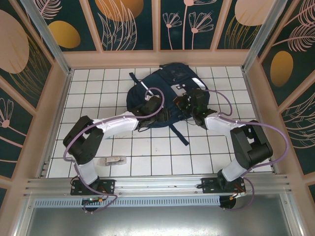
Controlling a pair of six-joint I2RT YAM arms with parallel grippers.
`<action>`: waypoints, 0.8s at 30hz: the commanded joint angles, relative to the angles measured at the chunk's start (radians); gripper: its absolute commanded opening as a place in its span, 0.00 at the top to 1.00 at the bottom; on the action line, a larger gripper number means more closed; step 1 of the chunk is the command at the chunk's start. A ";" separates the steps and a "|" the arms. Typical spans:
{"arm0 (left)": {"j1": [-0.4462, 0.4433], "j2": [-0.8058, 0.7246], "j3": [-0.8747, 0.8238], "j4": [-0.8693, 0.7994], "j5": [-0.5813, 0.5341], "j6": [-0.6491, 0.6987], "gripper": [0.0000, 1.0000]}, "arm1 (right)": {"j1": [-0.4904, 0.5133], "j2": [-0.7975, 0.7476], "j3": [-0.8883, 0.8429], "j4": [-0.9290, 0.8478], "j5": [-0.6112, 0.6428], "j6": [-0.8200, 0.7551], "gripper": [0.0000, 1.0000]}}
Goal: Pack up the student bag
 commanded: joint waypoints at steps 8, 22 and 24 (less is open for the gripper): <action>0.004 0.021 0.015 -0.103 -0.101 0.133 0.64 | -0.025 -0.096 -0.005 0.198 -0.036 0.008 1.00; 0.061 -0.013 0.001 -0.078 0.064 0.134 0.99 | -0.047 -0.119 -0.005 0.146 -0.030 -0.065 1.00; 0.083 -0.032 -0.016 -0.074 0.098 0.140 1.00 | -0.055 -0.122 -0.004 0.133 -0.029 -0.089 1.00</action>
